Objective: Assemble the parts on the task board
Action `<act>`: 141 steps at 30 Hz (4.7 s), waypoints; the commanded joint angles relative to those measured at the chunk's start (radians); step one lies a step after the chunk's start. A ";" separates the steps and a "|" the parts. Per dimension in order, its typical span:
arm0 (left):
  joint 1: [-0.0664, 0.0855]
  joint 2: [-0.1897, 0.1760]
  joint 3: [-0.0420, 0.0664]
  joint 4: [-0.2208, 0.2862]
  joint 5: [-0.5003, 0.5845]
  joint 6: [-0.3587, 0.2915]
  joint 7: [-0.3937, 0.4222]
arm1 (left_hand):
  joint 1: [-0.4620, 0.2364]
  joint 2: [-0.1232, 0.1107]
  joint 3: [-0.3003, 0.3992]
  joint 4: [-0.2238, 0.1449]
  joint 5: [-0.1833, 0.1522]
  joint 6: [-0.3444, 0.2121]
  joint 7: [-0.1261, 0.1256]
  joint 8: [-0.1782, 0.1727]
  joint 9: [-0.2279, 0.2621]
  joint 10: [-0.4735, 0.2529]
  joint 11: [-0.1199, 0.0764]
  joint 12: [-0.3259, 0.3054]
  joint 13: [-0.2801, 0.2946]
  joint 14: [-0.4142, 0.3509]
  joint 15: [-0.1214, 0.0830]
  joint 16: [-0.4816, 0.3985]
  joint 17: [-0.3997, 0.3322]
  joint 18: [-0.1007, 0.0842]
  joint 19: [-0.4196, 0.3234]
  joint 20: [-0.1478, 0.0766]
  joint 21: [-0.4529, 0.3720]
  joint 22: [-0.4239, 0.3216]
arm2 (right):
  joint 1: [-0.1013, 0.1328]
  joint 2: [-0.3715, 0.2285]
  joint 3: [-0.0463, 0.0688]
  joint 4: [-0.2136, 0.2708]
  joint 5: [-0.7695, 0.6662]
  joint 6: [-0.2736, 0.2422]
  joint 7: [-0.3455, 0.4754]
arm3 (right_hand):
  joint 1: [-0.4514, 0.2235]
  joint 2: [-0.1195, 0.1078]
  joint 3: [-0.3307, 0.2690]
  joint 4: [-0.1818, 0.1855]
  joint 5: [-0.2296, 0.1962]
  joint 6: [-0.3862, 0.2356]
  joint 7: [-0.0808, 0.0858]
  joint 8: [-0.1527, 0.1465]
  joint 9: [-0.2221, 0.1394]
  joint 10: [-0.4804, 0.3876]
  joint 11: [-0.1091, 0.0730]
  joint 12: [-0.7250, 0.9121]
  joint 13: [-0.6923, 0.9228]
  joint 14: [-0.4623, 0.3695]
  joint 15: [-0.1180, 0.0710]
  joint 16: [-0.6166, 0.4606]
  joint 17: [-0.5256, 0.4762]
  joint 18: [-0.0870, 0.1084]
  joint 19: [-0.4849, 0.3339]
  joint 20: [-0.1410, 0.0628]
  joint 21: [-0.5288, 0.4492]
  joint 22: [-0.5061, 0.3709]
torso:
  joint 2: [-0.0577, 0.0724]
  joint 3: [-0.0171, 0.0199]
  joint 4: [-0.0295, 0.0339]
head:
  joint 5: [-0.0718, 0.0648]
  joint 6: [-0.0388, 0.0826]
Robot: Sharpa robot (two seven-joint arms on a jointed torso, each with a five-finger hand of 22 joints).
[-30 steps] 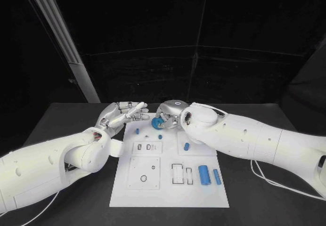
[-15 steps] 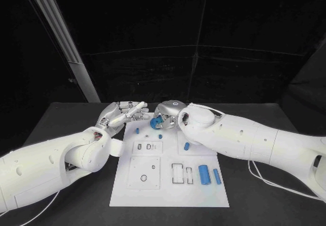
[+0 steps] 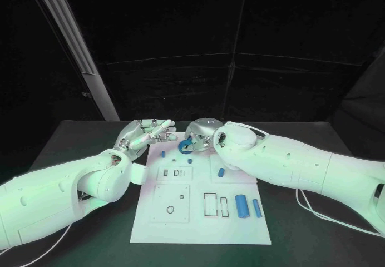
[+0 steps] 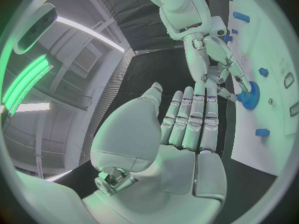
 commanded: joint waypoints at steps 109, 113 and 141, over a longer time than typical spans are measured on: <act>-0.001 -0.012 -0.005 -0.022 -0.007 0.017 -0.005 | 0.007 0.009 0.002 -0.011 -0.001 0.002 0.005 -0.006 -0.001 0.000 0.002 -0.006 -0.002 -0.002 0.001 -0.009 0.003 0.007 0.008 0.000 0.003 -0.003 | -0.081 -0.356 0.000 0.018 0.505 -0.142 0.330 | 0.218 0.115 0.083 -0.121 0.002 0.146 -0.030 0.043 0.012 0.024 -0.026 0.029 0.043 0.074 -0.017 -0.010 0.133 -0.007 0.001 -0.014 0.002 0.007 | -0.014 0.0156 -0.0352 | 0.003 0.003; 0.000 -0.015 -0.005 -0.023 -0.007 0.016 -0.006 | 0.007 0.010 0.001 -0.011 -0.002 0.001 0.006 -0.006 -0.001 0.000 0.002 -0.006 -0.002 -0.002 0.001 -0.009 0.003 0.007 0.008 0.000 0.002 -0.003 | -0.080 -0.367 0.000 0.062 0.512 -0.167 0.314 | 0.216 0.118 0.092 -0.122 0.007 0.152 -0.033 0.045 0.012 0.027 -0.028 0.032 0.046 0.074 -0.019 -0.009 0.135 -0.008 0.003 -0.016 0.004 0.010 | -0.015 0.0141 -0.0339 | 0.000 0.002; 0.012 -0.012 -0.005 -0.068 0.003 0.007 0.003 | 0.007 0.010 0.001 -0.012 -0.002 0.002 0.005 -0.006 -0.001 0.000 0.002 -0.007 -0.002 -0.002 0.001 -0.009 0.003 0.007 0.008 0.000 0.002 -0.003 | -0.066 -0.192 0.001 0.229 0.210 -0.121 0.114 | 0.212 0.112 0.105 -0.127 0.007 0.159 -0.035 0.046 0.012 0.028 -0.031 0.032 0.048 0.075 -0.022 -0.008 0.137 -0.008 0.003 -0.019 0.004 0.011 | -0.033 0.0026 -0.0110 | 0.036 -0.039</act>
